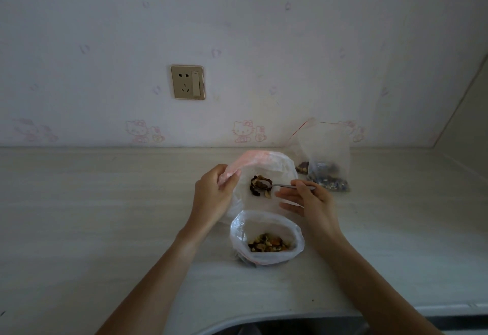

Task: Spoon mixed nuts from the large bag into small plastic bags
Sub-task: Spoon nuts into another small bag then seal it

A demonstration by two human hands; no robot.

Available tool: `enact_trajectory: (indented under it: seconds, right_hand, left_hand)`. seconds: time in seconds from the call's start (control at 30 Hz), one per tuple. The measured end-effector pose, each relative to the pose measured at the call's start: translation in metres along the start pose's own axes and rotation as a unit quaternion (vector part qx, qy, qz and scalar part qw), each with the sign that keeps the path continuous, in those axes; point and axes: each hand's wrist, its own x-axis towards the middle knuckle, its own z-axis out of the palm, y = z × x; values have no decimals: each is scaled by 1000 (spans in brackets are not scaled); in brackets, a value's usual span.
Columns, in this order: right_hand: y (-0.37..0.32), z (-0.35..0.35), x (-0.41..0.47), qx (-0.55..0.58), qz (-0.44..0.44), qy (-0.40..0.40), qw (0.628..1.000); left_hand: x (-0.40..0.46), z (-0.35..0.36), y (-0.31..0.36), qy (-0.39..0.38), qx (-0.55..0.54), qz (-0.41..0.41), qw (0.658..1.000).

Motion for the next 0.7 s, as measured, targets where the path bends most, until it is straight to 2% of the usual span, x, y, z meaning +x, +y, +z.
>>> enact_trajectory:
  seconds: [0.13, 0.3, 0.43, 0.6, 0.7]
  right_hand:
    - [-13, -3, -5, 39, 18, -10, 999]
    - [-35, -10, -14, 60, 7, -31, 998]
    - [-54, -22, -25, 66, -9, -49, 997]
    - [-72, -38, -44, 69, -19, -74, 995]
    - [-73, -46, -58, 53, -2, -100, 994]
  left_hand:
    - [-2, -4, 5, -6, -20, -1, 1000]
    - [-3, -11, 7, -22, 20, -24, 999]
    - [-9, -20, 9, 9, 28, -18, 999]
    - [-29, -34, 19, 75, 81, 70, 991]
    - [-45, -38, 26, 63, 106, 118, 985]
